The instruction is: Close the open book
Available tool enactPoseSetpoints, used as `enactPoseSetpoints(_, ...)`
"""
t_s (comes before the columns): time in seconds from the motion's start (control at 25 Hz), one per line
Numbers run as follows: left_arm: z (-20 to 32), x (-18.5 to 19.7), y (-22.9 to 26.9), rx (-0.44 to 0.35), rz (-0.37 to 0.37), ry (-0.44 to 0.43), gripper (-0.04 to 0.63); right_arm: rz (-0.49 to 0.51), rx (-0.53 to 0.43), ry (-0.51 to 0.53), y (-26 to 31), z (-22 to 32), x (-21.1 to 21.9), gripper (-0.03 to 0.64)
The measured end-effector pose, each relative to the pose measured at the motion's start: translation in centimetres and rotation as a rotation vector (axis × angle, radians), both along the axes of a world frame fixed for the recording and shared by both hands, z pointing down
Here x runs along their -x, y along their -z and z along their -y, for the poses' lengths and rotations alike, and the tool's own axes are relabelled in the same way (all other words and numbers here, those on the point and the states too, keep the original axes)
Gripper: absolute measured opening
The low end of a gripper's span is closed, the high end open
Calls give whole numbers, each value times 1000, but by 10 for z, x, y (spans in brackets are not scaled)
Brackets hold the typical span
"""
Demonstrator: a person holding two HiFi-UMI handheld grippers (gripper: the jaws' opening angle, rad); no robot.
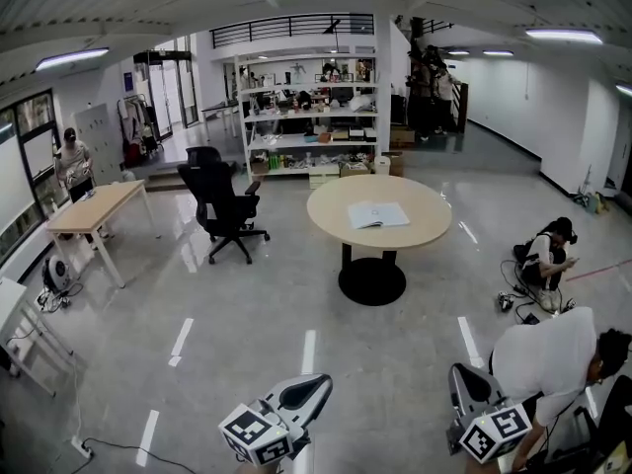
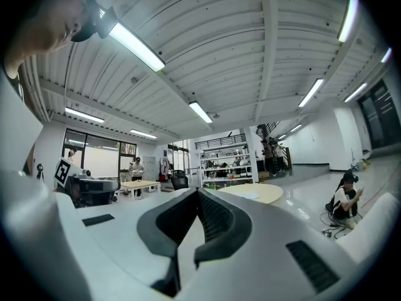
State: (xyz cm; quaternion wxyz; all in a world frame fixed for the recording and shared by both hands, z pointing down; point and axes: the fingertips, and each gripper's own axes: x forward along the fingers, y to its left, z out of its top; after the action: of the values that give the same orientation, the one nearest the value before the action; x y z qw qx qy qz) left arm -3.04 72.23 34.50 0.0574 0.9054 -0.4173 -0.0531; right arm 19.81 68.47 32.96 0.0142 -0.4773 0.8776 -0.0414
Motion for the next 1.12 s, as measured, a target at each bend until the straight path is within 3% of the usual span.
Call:
enactPoseSetpoints(0.48, 65, 18, -11, 19, -3, -1, -14, 1, 23, 11, -13, 62, 25, -2)
enactPoseSetpoints(0.8, 166, -1, 2, 7, 22, 25, -14, 47, 12, 24, -11, 170, 3, -2)
enactPoseSetpoints(1.12, 279, -27, 14, 9, 12, 85, -14, 24, -25, 67, 1, 283, -30, -2)
